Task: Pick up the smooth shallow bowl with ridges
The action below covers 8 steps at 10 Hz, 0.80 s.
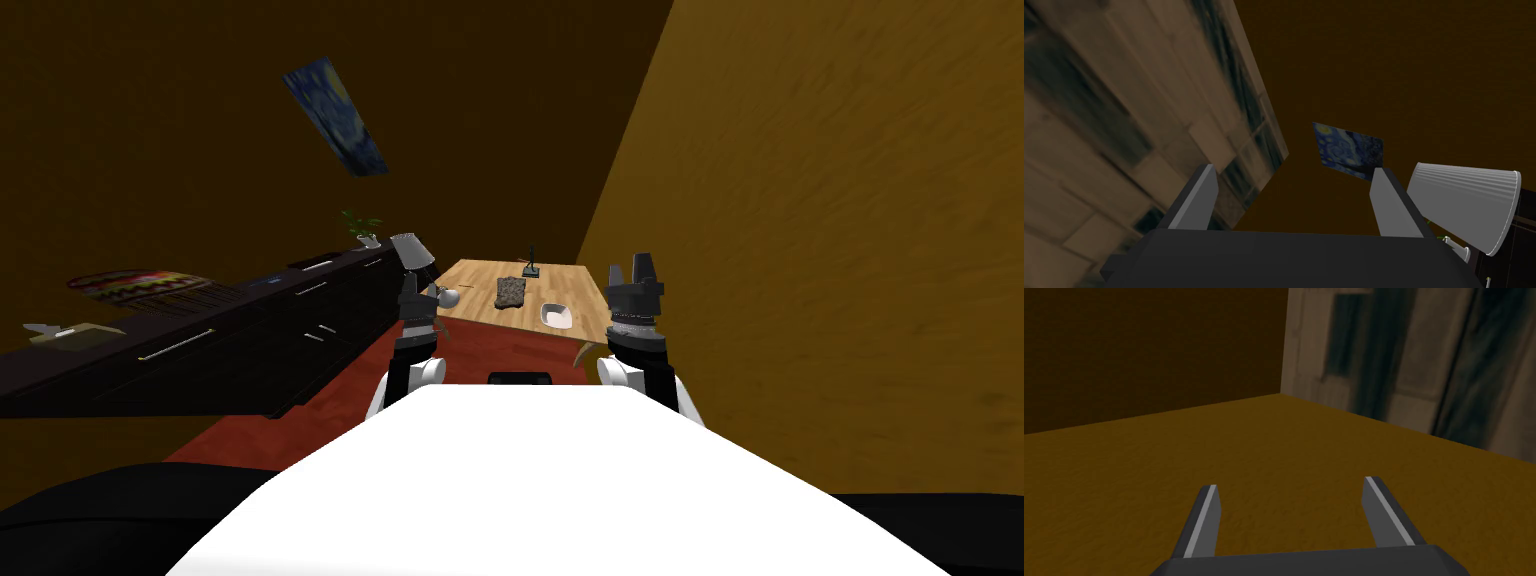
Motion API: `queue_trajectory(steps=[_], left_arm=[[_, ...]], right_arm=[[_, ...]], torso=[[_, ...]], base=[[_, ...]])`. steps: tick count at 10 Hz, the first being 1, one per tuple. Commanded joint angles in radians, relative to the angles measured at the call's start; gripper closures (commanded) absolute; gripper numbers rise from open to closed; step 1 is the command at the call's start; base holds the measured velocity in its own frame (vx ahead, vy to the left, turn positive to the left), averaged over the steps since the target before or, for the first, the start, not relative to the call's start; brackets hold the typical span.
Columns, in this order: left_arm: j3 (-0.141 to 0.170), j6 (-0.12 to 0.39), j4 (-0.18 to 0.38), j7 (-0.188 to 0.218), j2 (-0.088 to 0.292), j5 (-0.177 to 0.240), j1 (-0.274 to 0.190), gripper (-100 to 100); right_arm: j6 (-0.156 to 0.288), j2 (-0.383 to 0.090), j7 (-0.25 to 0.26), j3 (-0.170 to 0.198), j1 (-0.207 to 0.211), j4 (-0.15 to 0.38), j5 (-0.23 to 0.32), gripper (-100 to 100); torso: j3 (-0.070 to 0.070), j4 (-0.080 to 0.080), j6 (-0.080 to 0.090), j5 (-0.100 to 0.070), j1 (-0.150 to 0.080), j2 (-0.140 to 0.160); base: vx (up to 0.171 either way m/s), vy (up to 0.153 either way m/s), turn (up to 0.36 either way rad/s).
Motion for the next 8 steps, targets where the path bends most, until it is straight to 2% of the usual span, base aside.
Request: queue_trajectory(steps=[1,2,8], left_arm=[[0.0,0.0,0.0,0.0,0.0,0.0,0.0,0],[0.0,0.0,0.0,0.0,0.0,0.0,0.0,0],[0.0,0.0,0.0,0.0,0.0,0.0,0.0,0]], right_arm=[[0.008,-0.032,0.015,0.001,0.001,0.019,0.015,-100],[0.02,-0.062,0.038,0.002,0.003,0.046,0.038,-100],[0.079,-0.162,0.156,0.01,0.015,0.171,0.154,-100]], torso=[[0.0,0.0,0.0,0.0,0.0,0.0],[0.0,0.0,0.0,0.0,0.001,0.0],[0.0,0.0,0.0,0.001,0.003,0.0]], base=[[-0.001,0.014,0.062],[0.0,0.035,0.114],[0.002,0.042,0.104]])
